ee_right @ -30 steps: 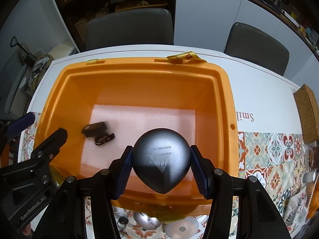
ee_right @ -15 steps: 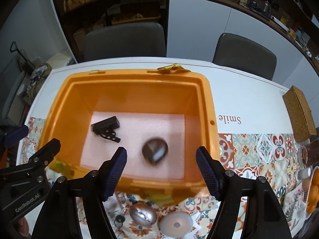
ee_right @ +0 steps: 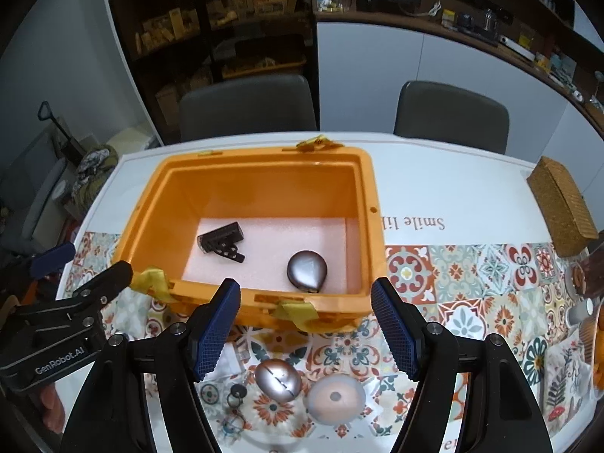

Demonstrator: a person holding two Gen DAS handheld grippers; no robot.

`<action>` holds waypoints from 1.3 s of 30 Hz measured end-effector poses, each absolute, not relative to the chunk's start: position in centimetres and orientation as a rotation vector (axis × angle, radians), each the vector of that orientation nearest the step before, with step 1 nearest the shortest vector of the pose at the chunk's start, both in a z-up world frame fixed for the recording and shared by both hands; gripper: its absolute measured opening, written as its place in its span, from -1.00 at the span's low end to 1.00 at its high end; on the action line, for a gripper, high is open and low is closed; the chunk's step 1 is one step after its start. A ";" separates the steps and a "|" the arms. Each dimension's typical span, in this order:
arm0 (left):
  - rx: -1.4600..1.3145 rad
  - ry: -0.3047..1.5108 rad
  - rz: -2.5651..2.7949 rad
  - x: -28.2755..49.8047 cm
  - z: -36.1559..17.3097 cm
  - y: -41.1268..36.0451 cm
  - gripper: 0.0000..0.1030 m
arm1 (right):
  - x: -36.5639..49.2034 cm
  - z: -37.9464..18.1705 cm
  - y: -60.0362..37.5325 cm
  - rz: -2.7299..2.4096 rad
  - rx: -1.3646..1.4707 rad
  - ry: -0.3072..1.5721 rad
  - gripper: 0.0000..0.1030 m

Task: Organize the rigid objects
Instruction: 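Move both open tools back toward the remaining objects on the table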

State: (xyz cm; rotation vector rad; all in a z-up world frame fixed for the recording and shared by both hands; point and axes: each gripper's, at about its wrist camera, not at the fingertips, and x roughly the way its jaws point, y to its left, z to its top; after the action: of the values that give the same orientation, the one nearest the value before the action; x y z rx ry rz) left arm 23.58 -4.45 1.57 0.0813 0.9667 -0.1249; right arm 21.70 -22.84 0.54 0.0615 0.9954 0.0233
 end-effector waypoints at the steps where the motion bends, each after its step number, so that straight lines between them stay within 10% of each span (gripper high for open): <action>1: 0.080 0.959 -0.125 23.3 1.7 -4.5 0.81 | 21.3 0.7 -23.0 0.022 0.067 0.990 0.39; 39: 0.082 1.150 -0.146 18.2 -7.3 -7.7 0.82 | 14.8 -7.4 -25.9 -0.021 0.117 1.113 0.39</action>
State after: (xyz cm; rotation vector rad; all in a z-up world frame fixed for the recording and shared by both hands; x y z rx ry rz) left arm 18.18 -7.66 -7.26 0.0823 1.1498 -0.1459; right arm 14.77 -25.85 -7.36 0.1171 1.1126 -0.0212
